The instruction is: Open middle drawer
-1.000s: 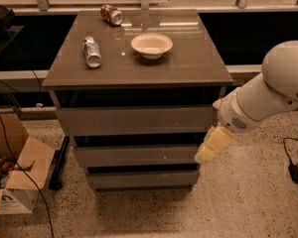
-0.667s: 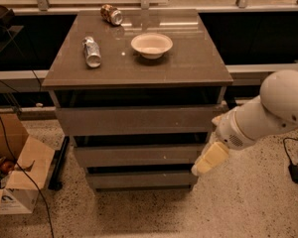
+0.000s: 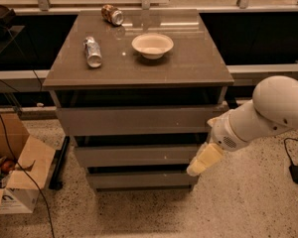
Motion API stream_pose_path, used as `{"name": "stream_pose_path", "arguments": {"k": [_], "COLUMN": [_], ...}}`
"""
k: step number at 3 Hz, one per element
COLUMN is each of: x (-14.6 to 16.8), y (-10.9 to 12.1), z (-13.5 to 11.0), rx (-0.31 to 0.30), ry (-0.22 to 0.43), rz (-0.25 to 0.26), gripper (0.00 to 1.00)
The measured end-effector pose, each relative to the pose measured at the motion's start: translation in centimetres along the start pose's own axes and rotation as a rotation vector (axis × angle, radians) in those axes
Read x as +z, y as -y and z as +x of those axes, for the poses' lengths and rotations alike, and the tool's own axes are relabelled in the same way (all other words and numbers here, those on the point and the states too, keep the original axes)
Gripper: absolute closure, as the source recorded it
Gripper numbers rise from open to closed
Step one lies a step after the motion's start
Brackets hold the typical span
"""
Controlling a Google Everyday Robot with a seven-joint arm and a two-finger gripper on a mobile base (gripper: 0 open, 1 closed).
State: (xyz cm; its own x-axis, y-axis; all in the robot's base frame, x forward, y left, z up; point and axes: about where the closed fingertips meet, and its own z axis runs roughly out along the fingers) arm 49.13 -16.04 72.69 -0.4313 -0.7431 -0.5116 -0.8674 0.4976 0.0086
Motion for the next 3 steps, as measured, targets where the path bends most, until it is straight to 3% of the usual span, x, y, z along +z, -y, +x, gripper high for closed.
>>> {"name": "stream_pose_path", "arguments": {"k": [1, 2, 3], "x": [2.7, 7.1, 11.1], "y": [0.2, 1.8, 3.0], "z": [0.0, 1.1, 2.9], "rx": [0.003, 0.008, 0.088], "ry": [0.003, 0.027, 0.063], "rz": [-0.010, -0.062, -0.151], "gripper": [0.00, 0.00, 0.00]}}
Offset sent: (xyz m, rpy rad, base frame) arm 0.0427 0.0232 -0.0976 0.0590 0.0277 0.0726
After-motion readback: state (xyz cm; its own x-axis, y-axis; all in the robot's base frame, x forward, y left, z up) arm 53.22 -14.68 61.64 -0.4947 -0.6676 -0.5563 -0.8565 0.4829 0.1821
